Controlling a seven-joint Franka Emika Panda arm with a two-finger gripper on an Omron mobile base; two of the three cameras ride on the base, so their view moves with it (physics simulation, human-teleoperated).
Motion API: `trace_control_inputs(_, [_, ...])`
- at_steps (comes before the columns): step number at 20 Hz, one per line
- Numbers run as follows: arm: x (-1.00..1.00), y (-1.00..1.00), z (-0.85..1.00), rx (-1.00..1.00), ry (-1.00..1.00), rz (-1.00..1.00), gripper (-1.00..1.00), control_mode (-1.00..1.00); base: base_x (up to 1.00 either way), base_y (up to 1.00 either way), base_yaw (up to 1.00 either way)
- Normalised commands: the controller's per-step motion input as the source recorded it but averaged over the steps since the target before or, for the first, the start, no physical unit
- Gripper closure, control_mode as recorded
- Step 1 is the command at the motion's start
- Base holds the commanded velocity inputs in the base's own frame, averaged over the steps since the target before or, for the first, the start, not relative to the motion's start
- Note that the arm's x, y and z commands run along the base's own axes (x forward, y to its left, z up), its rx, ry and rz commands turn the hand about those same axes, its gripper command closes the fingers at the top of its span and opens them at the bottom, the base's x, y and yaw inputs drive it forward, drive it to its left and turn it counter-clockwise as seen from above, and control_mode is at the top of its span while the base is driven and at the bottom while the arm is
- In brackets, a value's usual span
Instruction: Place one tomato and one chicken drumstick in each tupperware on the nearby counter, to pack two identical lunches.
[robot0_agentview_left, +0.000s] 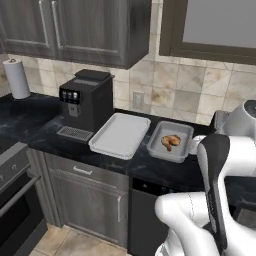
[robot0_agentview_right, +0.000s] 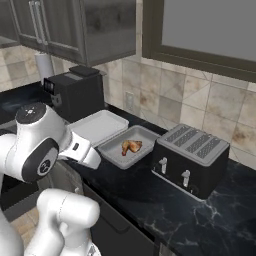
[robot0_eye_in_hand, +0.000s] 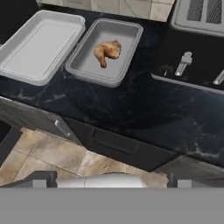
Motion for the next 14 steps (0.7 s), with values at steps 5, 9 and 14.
trace_control_inputs(5, [-0.37, 0.16, 0.12, -0.07, -0.1, 0.01, -1.0, 1.0, -0.35, 0.03, 0.04])
trace_control_inputs(9, [0.0, 0.0, 0.0, 0.0, 0.0, 0.0, -1.0, 1.0, -0.99, 0.01, 0.13])
trace_control_inputs(14, [0.0, 0.0, 0.0, 0.0, 0.0, 0.0, -1.0, 1.0, -0.94, 0.0, 0.24])
